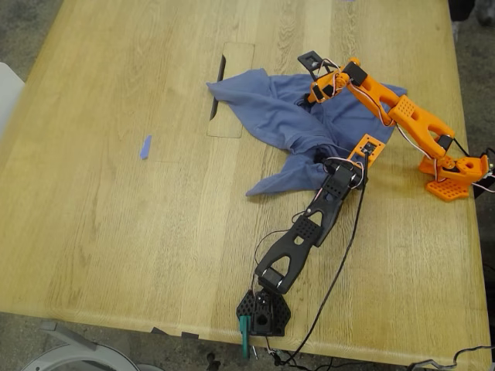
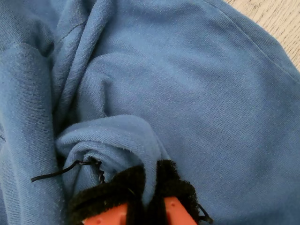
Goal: Fold a T-shirt
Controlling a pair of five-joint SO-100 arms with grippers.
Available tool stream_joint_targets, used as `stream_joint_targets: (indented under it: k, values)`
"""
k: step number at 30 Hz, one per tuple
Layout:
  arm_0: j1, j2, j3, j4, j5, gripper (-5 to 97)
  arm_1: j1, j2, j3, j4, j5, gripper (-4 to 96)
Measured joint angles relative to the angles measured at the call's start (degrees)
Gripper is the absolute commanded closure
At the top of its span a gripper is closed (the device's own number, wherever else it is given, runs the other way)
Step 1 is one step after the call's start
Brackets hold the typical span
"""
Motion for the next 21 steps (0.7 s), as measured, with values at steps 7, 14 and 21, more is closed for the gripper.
stream_joint_targets:
  k: [7, 14, 21]
  values:
    - [0.2, -1.8, -0.1, -1.1, 0.0, 31, -0.1, 0.1, 0.0, 0.0, 0.0, 91.2]
    - [-1.8, -4.7, -0.2, -3.6, 0.1, 37, -0.4, 0.1, 0.0, -0.1, 0.0, 91.2]
    - [-3.5, -7.6, -0.3, -4.4, 0.4, 48, -0.8, 0.1, 0.0, -0.3, 0.4, 91.2]
